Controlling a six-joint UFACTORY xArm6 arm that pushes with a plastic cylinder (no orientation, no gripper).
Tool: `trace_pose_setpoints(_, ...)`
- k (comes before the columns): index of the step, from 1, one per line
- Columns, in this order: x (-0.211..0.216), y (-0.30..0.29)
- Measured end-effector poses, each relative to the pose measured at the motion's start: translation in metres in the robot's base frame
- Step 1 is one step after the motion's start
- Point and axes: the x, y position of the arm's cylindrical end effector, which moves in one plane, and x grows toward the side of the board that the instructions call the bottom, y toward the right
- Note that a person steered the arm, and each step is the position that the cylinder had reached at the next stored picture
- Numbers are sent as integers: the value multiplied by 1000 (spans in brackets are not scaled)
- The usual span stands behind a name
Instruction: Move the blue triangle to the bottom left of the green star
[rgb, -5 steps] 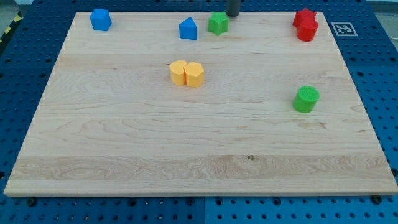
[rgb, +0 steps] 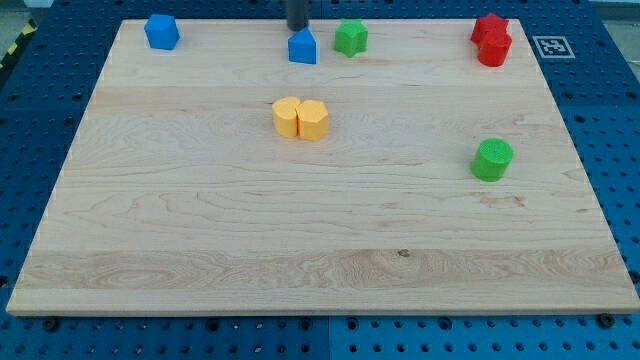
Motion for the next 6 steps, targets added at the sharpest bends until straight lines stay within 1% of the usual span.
trace_pose_setpoints(1, 21, -5)
trace_pose_setpoints(2, 25, 19)
trace_pose_setpoints(3, 39, 34)
trace_pose_setpoints(5, 68, 34)
trace_pose_setpoints(6, 69, 34)
